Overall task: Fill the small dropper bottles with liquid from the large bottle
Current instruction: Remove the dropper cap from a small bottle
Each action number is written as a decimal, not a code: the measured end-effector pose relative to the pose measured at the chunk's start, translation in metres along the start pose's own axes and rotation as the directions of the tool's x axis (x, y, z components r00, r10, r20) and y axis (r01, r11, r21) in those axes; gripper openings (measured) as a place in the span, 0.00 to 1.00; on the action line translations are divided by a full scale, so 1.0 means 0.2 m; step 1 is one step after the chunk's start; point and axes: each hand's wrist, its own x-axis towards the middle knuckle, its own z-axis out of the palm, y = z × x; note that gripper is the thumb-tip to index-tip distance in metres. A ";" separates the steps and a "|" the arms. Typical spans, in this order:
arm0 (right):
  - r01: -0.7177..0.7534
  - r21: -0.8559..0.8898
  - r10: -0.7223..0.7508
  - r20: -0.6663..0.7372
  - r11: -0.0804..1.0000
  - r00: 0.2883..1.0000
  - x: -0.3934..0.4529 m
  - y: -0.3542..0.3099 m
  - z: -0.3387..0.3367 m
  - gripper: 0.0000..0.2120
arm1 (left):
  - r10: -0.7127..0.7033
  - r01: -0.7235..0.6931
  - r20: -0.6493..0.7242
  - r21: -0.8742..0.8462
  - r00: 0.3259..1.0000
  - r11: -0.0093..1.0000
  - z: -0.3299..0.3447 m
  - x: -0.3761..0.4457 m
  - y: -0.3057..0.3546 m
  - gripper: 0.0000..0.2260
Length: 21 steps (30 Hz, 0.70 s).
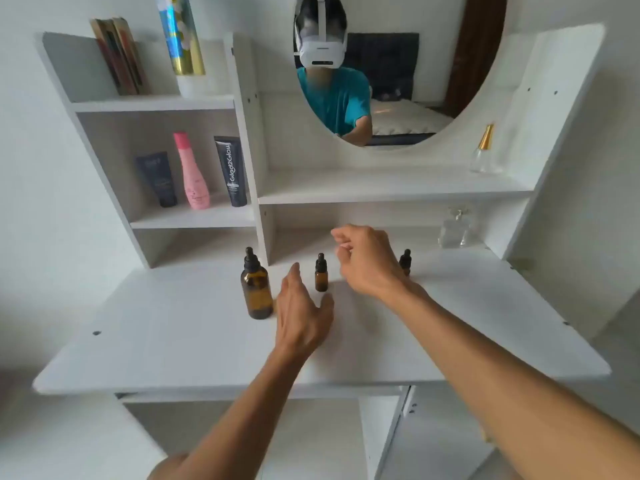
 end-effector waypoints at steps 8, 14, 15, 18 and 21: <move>-0.061 -0.057 0.068 0.134 0.997 0.989 0.09 0.05 0.18 0.21 | -0.004 0.004 0.022 -0.004 1.000 1.000 0.09 0.16 -0.08 0.32; -0.056 -0.045 0.059 0.089 0.997 0.994 0.10 0.08 0.23 0.10 | -0.003 0.003 -0.007 -0.026 1.000 1.000 0.11 0.18 -0.09 0.14; -0.051 -0.037 0.054 0.084 0.998 0.995 0.09 0.08 0.23 0.09 | -0.003 0.002 -0.014 -0.033 1.000 0.999 0.11 0.18 -0.09 0.13; -0.047 -0.027 0.049 0.098 0.999 0.994 0.07 0.09 0.23 0.10 | 0.003 -0.005 -0.034 -0.044 0.999 0.999 0.11 0.17 -0.10 0.11; -0.049 -0.013 0.050 0.105 0.999 0.993 0.04 0.11 0.22 0.11 | 0.034 -0.036 -0.042 -0.040 0.999 0.999 0.10 0.16 -0.12 0.08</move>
